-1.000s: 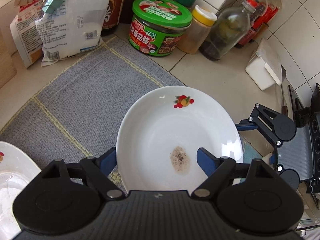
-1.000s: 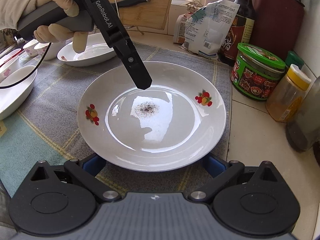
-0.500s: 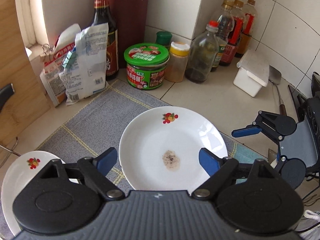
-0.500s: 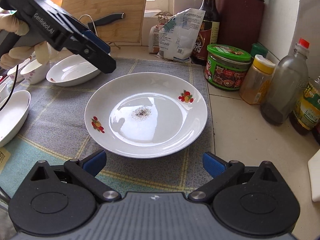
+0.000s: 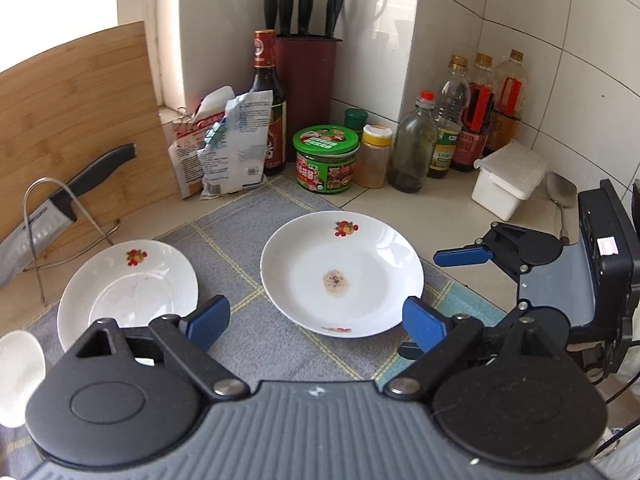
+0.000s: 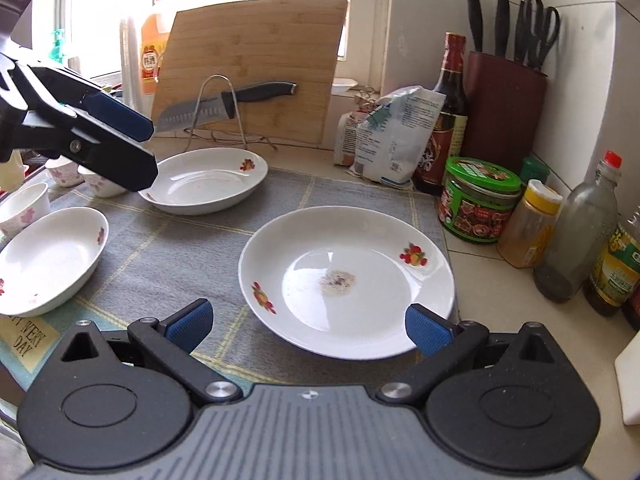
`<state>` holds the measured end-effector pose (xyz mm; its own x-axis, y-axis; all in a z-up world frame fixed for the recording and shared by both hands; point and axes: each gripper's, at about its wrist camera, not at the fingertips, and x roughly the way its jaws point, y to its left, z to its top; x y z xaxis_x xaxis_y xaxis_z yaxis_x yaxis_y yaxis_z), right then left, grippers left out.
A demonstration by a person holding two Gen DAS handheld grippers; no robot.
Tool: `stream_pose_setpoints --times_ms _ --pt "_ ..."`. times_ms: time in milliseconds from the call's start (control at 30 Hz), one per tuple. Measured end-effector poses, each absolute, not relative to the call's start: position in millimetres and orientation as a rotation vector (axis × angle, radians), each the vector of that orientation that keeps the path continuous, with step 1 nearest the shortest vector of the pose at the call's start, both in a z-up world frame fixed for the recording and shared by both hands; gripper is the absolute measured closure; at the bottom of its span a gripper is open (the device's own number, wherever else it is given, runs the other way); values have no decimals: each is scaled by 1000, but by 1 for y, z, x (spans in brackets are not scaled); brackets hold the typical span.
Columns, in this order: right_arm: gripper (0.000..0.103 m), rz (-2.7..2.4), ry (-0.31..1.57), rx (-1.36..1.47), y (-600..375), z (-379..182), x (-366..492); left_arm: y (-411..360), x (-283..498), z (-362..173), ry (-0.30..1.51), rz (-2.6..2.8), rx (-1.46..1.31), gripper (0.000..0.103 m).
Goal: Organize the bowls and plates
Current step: 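Lower the stained plate onto the towel and open the left gripper, then grasp the rim of the large fruit-print white plate with the left gripper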
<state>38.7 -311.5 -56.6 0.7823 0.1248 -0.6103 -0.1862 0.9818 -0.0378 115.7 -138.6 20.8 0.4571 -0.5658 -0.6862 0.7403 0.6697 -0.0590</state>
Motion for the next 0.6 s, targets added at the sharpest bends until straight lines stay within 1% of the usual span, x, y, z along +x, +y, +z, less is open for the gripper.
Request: stream_pose_setpoints --times_ms 300,600 --pt "0 364 647 -152 -266 -62 48 -87 87 -2 777 -607 158 10" --pt "0 486 696 -119 -218 -76 62 -28 75 -15 821 -502 107 10"
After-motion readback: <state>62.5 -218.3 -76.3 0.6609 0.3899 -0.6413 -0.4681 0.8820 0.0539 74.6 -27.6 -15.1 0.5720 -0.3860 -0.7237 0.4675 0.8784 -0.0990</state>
